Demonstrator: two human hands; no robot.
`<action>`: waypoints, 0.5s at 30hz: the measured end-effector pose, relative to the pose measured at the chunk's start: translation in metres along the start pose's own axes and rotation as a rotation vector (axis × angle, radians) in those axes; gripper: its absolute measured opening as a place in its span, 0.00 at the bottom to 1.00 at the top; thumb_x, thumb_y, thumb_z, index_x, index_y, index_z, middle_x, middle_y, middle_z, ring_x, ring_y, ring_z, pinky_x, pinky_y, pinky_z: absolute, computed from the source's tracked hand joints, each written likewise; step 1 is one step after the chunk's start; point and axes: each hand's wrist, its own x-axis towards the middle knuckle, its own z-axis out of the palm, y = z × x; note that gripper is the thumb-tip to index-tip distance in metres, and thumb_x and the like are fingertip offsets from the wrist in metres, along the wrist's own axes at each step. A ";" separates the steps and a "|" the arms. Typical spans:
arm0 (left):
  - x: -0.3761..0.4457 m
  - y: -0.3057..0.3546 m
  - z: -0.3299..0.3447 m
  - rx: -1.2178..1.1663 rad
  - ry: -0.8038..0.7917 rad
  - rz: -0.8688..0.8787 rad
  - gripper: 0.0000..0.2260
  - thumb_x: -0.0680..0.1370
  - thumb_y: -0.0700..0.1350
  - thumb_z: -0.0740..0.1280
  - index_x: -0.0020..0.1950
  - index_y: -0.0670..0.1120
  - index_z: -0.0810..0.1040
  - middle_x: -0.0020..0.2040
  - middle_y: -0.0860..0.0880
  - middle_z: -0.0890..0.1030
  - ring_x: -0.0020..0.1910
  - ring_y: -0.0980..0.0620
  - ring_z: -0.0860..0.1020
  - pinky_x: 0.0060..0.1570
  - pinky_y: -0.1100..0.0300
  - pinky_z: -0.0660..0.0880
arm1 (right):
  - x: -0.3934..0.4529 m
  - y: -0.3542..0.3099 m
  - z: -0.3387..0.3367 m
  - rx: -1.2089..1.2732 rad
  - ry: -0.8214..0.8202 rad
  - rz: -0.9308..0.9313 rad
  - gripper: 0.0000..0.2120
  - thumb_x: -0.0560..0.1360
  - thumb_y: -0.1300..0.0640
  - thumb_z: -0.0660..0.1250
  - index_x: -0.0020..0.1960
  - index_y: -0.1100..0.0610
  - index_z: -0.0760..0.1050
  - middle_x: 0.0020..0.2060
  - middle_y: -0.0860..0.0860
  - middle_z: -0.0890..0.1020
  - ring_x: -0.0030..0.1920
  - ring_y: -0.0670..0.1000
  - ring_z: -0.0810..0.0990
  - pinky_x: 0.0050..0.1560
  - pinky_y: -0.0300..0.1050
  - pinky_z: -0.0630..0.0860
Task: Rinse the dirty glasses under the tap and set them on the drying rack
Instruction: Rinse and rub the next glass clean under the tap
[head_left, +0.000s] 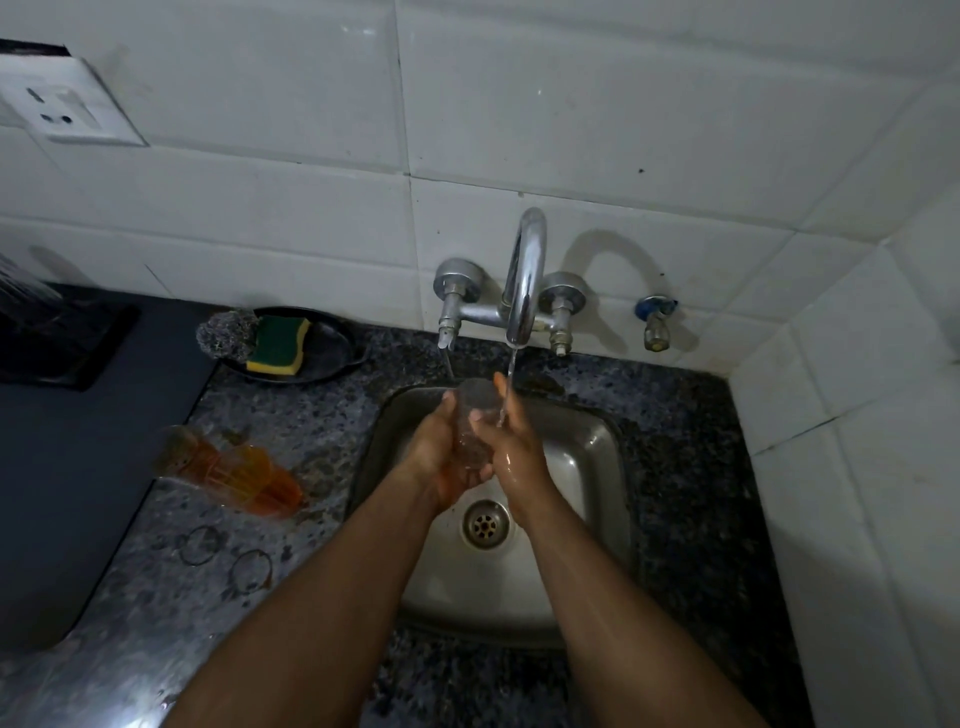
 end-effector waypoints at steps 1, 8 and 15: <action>0.002 0.000 -0.001 0.037 0.035 -0.033 0.29 0.84 0.65 0.51 0.59 0.47 0.84 0.54 0.44 0.86 0.48 0.46 0.82 0.49 0.53 0.74 | 0.000 0.005 -0.002 -0.025 -0.014 0.003 0.31 0.80 0.54 0.70 0.79 0.38 0.64 0.69 0.46 0.78 0.67 0.51 0.81 0.62 0.49 0.81; 0.000 -0.008 0.021 0.271 0.168 0.125 0.27 0.84 0.64 0.53 0.54 0.47 0.85 0.51 0.44 0.88 0.52 0.43 0.85 0.54 0.43 0.83 | 0.006 -0.010 0.007 -0.654 0.206 -0.124 0.26 0.86 0.48 0.59 0.83 0.47 0.61 0.71 0.55 0.69 0.65 0.52 0.76 0.57 0.35 0.68; -0.001 -0.003 0.000 0.138 -0.123 0.052 0.33 0.80 0.70 0.57 0.64 0.44 0.82 0.42 0.47 0.83 0.30 0.51 0.78 0.28 0.61 0.63 | 0.003 -0.014 -0.008 -0.147 0.157 -0.060 0.23 0.82 0.46 0.68 0.76 0.43 0.71 0.63 0.46 0.81 0.59 0.47 0.84 0.57 0.47 0.82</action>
